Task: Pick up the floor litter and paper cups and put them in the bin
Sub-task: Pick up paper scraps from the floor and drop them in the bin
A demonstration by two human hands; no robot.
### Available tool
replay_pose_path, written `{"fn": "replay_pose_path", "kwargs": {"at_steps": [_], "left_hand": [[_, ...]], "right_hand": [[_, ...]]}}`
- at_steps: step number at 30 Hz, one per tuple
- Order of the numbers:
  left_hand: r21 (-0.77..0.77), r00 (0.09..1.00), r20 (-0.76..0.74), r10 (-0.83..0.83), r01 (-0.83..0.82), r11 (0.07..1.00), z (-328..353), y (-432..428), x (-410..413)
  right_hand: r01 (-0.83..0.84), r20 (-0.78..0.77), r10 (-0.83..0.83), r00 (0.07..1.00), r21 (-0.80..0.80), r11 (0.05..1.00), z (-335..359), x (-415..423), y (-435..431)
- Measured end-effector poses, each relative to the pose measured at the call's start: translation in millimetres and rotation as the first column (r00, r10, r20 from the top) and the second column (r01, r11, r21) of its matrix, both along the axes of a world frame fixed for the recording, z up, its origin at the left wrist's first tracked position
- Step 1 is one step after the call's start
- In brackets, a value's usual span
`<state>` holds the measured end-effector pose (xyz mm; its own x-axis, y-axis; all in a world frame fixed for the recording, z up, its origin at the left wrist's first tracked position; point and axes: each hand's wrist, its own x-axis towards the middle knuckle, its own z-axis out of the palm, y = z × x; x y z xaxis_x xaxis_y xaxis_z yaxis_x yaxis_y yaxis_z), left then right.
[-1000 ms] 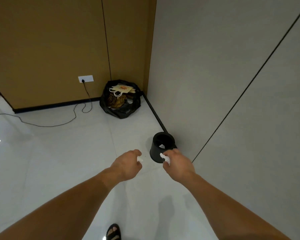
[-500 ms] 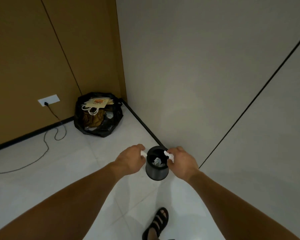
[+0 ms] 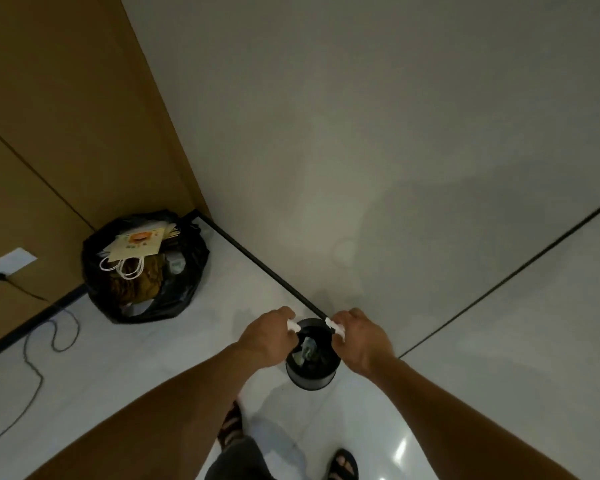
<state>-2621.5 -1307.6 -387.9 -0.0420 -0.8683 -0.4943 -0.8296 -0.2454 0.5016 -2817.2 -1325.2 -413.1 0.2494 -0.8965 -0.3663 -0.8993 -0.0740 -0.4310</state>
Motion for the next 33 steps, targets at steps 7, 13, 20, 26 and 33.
{"fn": "replay_pose_path", "kwargs": {"at_steps": [7,13,20,26,33], "left_hand": [[0.157,0.973,-0.06,-0.225,0.231,0.96,-77.0,-94.2,33.7],[0.265,0.96,-0.066,-0.272,0.28,0.923,-167.9,-160.8,38.6],[0.324,0.938,-0.097,-0.333,0.346,0.881,-320.7,-185.5,15.4],[0.404,0.926,-0.023,-0.377,0.353,0.844,-393.9,-173.4,26.4],[0.467,0.891,0.08,-0.447,0.362,0.807,-371.2,-167.9,35.7]], "right_hand": [[0.28,-0.049,-0.276,0.96,0.181,0.943,-58.8,46.8,-42.9],[0.46,-0.099,-0.453,0.886,0.319,0.829,-145.7,68.9,-72.8],[0.595,-0.095,-0.607,0.789,0.363,0.717,-314.8,71.0,-97.7],[0.657,-0.046,-0.697,0.716,0.382,0.65,-404.3,70.7,-83.6],[0.653,-0.053,-0.712,0.701,0.45,0.61,-390.7,60.9,-59.4]]}}
